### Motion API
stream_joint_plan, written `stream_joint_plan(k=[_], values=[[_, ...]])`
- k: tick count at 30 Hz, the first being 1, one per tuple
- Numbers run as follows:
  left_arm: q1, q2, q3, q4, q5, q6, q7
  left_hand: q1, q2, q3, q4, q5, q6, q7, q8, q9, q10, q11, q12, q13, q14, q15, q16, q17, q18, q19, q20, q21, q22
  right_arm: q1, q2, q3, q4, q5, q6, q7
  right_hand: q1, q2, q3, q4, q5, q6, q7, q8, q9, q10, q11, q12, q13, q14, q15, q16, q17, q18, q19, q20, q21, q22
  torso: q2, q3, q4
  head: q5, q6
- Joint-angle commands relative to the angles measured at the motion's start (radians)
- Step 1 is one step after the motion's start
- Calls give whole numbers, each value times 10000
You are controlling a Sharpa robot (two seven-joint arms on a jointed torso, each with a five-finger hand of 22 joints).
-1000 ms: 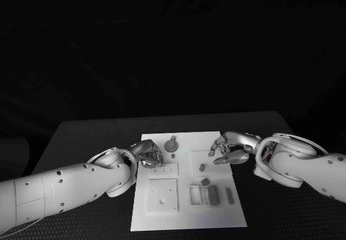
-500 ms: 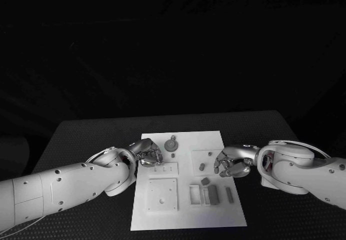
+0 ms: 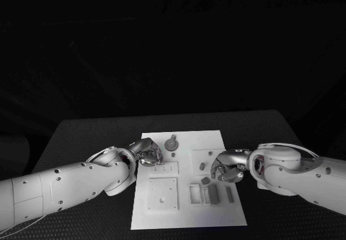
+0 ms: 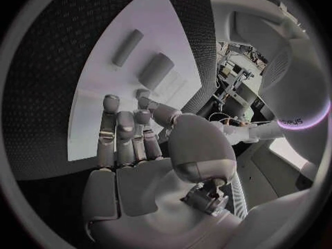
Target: Assemble the parts on the task board
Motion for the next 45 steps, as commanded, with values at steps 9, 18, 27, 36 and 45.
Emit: stream_joint_plan(k=[9,18,27,36,45], values=[[6,-11,7,28,147,19,167,62,2,-32,-30,-33,-104,14,40,-11,-72,6,-76,-24,-10,53,-71,-22,143,6,105,-64,-13,-133,376,-56,-367,-1112,-287,-21,-143,-102,144,9,-3,-38,4,8,-10,7,-64,-21,45,-53,-54,90,-73,57,-93,-22,96,231,9,5,-13,58,-63],[6,-23,7,36,149,64,159,51,7,-41,-13,-34,-110,17,40,-14,-74,9,-83,-29,-15,58,-75,-25,146,5,111,-75,-14,-251,627,-79,-599,-1115,-119,53,-174,-86,188,10,-7,29,8,59,1,12,-62,-38,68,-73,-54,118,-113,57,-109,-24,118,227,1,4,-6,71,-111],[6,-24,7,43,151,62,155,47,11,-47,-2,-33,-116,19,39,-16,-77,12,-90,-33,-19,62,-79,-27,148,3,114,-84,-15,-312,827,-99,-864,-1121,-87,137,-190,-76,208,8,-7,56,9,80,4,10,-60,-46,83,-85,-52,135,-132,57,-120,-23,129,226,-1,-4,-1,82,-141],[6,-28,7,45,152,65,150,44,24,-48,11,-33,-120,20,39,-17,-78,13,-95,-36,-22,65,-82,-29,151,3,118,-91,-16,-363,1057,-103,-928,-1100,-103,232,-204,-64,219,12,-8,55,10,84,2,4,-58,-52,94,-97,-50,147,-145,57,-130,-20,134,225,1,-4,-7,114,-171],[6,-34,8,52,152,95,143,45,29,-50,17,-33,-123,21,40,-19,-78,14,-99,-39,-25,67,-84,-31,153,2,120,-98,-16,-384,1305,-103,-1076,-1107,-352,265,-234,-55,235,14,-10,22,-5,75,-10,-12,-69,-63,116,-122,-51,169,-168,57,-148,-12,144,223,-1,-6,-3,119,-188]])
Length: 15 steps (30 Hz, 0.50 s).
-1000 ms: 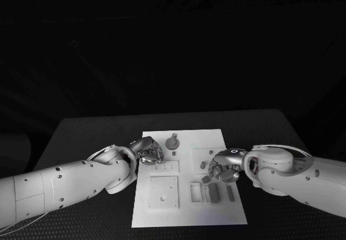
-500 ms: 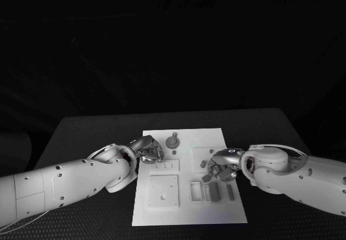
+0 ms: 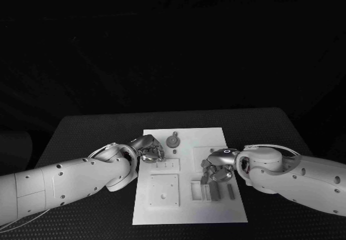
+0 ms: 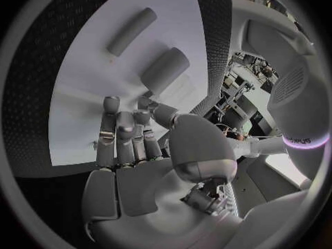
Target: Assemble the parts on the task board
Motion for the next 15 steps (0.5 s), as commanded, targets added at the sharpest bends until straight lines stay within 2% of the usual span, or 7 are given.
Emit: stream_joint_plan(k=[1,12,15], values=[[6,4,9,34,58,76,102,45,29,-51,18,-33,-88,-15,39,-16,-79,15,-62,-14,-25,67,-46,-14,169,0,46,-61,-10,-13,88,-1,-55,-123,-142,129,-121,-14,75,16,-10,-11,13,12,-18,-19,-65,-64,16,-54,-59,51,-19,58,-80,-13,66,226,-3,-4,5,-5,4],[7,-15,9,42,58,63,86,34,34,-61,37,-45,-97,-11,38,-19,-82,19,-69,-19,-30,72,-50,-17,171,-1,52,-72,-10,-15,275,0,20,-1,-177,128,-151,-21,82,22,-13,-55,0,0,-31,-28,-77,-73,38,-75,-69,77,-44,58,-89,-7,81,225,2,-5,3,28,2],[7,-19,9,44,58,66,79,33,33,-63,40,-47,-99,-10,38,-20,-82,19,-71,-20,-31,73,-50,-18,171,-1,53,-74,-10,-15,274,0,31,103,-108,63,-219,-100,63,51,-16,-31,39,24,-30,-27,-49,-83,60,-90,-63,102,-75,58,-87,-1,97,221,-1,-8,0,32,-10]])
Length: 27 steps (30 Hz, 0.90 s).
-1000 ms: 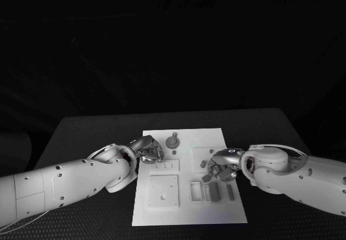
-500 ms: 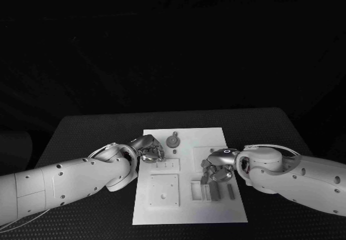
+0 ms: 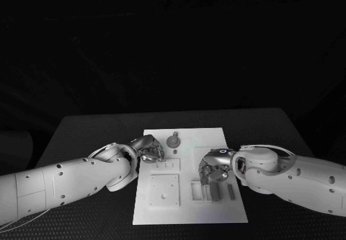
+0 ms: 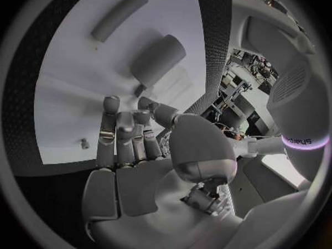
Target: Assemble the parts on the task board
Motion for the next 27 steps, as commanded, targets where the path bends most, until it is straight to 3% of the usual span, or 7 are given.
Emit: stream_joint_plan(k=[1,5,9,11,12,23,27], values=[[7,3,8,33,54,61,81,32,33,-35,13,-47,-66,23,38,-11,-83,19,-35,-12,-32,73,-51,-9,174,-1,53,-35,-11,-8,-2,-2,22,91,65,15,-138,-26,31,30,-16,-38,65,29,-7,-9,-52,-45,19,-39,-39,43,-27,57,-85,0,63,221,-2,-2,-2,3,-16],[7,-11,8,33,54,76,71,29,31,-39,18,-48,-71,25,36,-12,-84,20,-38,-13,-33,75,-52,-10,175,-1,55,-39,-11,-8,-16,-2,30,130,9,-86,-349,-529,-76,217,-18,18,198,71,-13,11,74,-48,64,-42,69,93,-96,57,-46,8,87,204,0,6,-13,16,-26],[7,-15,8,36,54,101,55,26,26,-42,23,-52,-76,27,35,-14,-85,22,-40,-15,-36,76,-54,-12,176,-2,57,-43,-11,-8,3,-2,53,70,-456,-300,-550,-1426,-169,631,-20,49,341,93,-30,25,195,-55,103,-39,191,139,-172,57,11,0,100,188,0,15,-25,25,-31],[7,-8,8,36,54,106,53,23,24,-46,27,-56,-79,28,34,-15,-87,23,-43,-16,-38,78,-55,-12,176,-2,58,-45,-11,-8,21,-2,70,-118,-644,-440,-544,-1920,-101,1135,-11,116,424,130,-40,56,278,-37,141,-5,274,197,-233,57,95,-45,116,177,0,17,-22,27,-32],[7,-8,8,36,54,103,54,23,22,-46,28,-57,-80,28,34,-15,-87,23,-43,-17,-38,78,-55,-13,176,-3,58,-46,-11,-8,28,-2,74,-161,-745,-502,-514,-2017,-93,1230,-17,125,428,136,-45,62,292,-30,153,4,283,218,-249,57,112,-58,123,180,0,19,-20,26,-33],[7,-19,8,35,54,122,41,22,18,-49,30,-61,-84,30,33,-16,-89,24,-45,-18,-40,79,-56,-13,177,-4,60,-49,-11,-9,-20,-2,309,-518,-1556,-1157,-485,-2107,-88,1345,-19,137,440,145,-51,64,288,-25,166,9,291,238,-268,57,128,-69,130,183,-2,9,-2,20,-49],[7,-26,8,36,54,128,33,22,18,-49,30,-61,-84,30,33,-16,-89,24,-45,-18,-40,79,-56,-13,177,-4,60,-49,-11,-9,-69,-1,422,-538,-1580,-1338,-485,-2107,-88,1345,-19,137,440,145,-51,64,288,-25,166,9,291,238,-268,57,128,-69,130,183,-2,11,-13,32,-54]])
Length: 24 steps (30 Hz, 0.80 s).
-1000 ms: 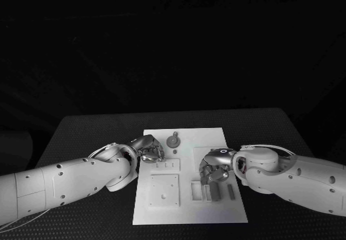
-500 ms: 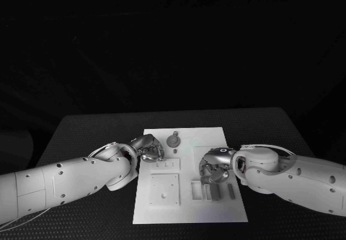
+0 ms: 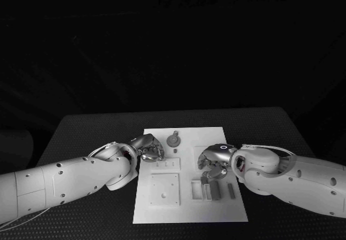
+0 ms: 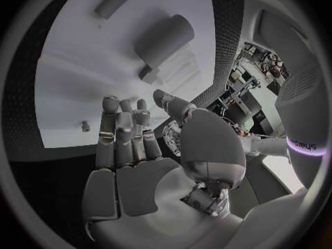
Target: Assemble the parts on the task board
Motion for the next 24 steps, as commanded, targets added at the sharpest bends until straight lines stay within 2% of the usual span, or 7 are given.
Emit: stream_joint_plan(k=[1,2,3,5,10,17,24], values=[[6,1,8,31,51,103,47,22,18,-49,30,-61,-47,-5,33,-16,-52,-13,-46,-9,-4,43,-56,-15,71,-4,58,-49,-12,-6,-49,-2,118,-222,-396,-462,-1,-69,-3,45,-19,-47,79,33,-16,4,50,-24,16,-11,52,37,-9,57,53,4,50,176,-2,-2,-5,11,-10],[6,-2,8,31,51,107,45,22,18,-49,31,-62,-48,-5,33,-17,-52,-13,-46,-10,-5,44,-56,-15,72,-4,59,-50,-12,-7,-63,-2,149,-167,-396,-493,-93,-229,-81,116,-44,-35,73,41,-16,12,64,-15,23,-3,59,52,-13,57,66,12,61,181,-2,-4,-5,11,-10],[6,-8,7,31,51,115,40,22,18,-49,31,-62,-48,-5,33,-17,-52,-13,-46,-10,-5,44,-56,-15,72,-4,59,-50,-12,-7,-89,-2,192,-44,-384,-539,-100,-240,-86,121,-46,-34,73,42,-16,12,65,-15,24,-2,60,53,-13,57,67,13,62,181,-2,-7,-4,12,-13],[6,-12,7,34,51,127,33,20,12,-53,33,-68,-54,-3,30,-18,-55,-11,-49,-11,-7,45,-58,-15,72,-5,60,-52,-12,-7,-161,-2,300,334,-396,-695,-373,-400,-424,498,-51,928,-240,610,253,349,-228,211,107,293,-91,318,23,57,409,-89,285,219,-1,-5,-5,13,-16],[6,-29,7,46,51,149,11,20,13,-54,37,-70,-57,-1,29,-19,-56,-10,-50,-12,-9,46,-59,-16,73,-6,61,-55,-12,-6,-292,-1,581,1101,-196,-1295,-449,-428,-665,986,-41,1310,-498,853,441,569,-478,193,119,551,-433,448,16,57,552,-305,359,185,-2,-9,-8,2,-32],[7,-43,7,75,51,192,-11,15,13,-58,46,-73,-60,0,30,-20,-57,-8,-53,-14,-12,48,-61,-17,73,-7,64,-60,-12,-5,-277,0,715,2047,481,-2213,-1193,-426,-907,1744,-40,1712,-687,1057,626,843,-663,309,274,1022,-592,626,335,57,679,-410,416,182,-1,-13,-7,-11,-35],[8,-69,7,103,51,249,-38,7,11,-64,60,-74,-61,2,31,-20,-59,-6,-56,-16,-16,51,-62,-19,73,-9,67,-65,-11,-5,-179,0,698,1968,627,-2658,-1690,-302,-996,2060,-40,1981,-830,1171,776,1532,-812,661,994,1579,-724,800,744,57,877,-595,528,186,-2,-22,2,-19,-62]])
